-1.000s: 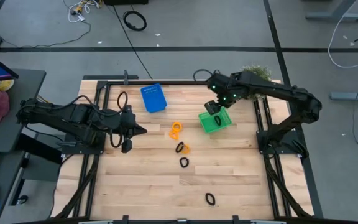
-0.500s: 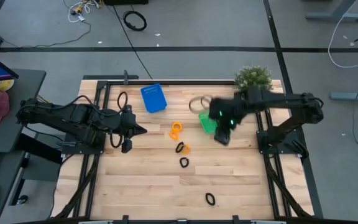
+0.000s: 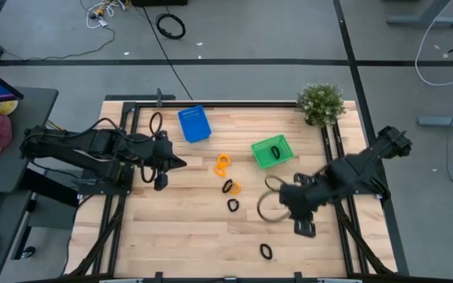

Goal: Sort spring keychains
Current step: Put the black spring keychain into the green bin

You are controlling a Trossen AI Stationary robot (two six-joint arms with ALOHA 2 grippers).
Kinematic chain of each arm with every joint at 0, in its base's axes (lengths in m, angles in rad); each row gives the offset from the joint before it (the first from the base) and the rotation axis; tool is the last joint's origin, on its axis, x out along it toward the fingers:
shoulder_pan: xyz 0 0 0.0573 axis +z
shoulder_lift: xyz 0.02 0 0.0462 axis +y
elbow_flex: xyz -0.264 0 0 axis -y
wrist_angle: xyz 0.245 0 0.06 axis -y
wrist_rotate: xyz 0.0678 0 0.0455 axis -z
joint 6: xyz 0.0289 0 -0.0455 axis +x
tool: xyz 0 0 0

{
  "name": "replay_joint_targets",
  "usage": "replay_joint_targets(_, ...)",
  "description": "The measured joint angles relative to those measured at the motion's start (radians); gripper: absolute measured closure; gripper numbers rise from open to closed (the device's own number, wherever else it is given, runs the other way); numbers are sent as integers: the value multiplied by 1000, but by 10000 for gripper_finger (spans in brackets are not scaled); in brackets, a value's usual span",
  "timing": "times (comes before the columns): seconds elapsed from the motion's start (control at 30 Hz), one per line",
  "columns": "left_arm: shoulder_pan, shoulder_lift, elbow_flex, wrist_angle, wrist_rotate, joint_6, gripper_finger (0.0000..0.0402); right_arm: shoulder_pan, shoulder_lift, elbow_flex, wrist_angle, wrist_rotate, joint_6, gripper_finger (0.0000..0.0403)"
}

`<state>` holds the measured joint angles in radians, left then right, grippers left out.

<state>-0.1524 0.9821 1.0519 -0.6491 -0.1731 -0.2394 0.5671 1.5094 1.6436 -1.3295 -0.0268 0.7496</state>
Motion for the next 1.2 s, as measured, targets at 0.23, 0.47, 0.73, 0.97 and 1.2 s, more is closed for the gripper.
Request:
replay_joint_targets(0.23,0,0,0,2,2,23,397,61,49,-1,23,48,-85,264)
replay_joint_targets(0.47,0,0,0,3,2,26,397,42,131,-1,200,-12,-468,263)
replay_joint_targets(0.73,0,0,0,-14,2,26,397,43,286,-4,214,29,-527,263)
replay_joint_targets(0.97,0,0,0,-52,29,26,397,53,414,-4,261,30,-496,263)
replay_joint_targets(1.2,0,0,0,-85,47,26,397,82,510,-4,318,30,-460,263)
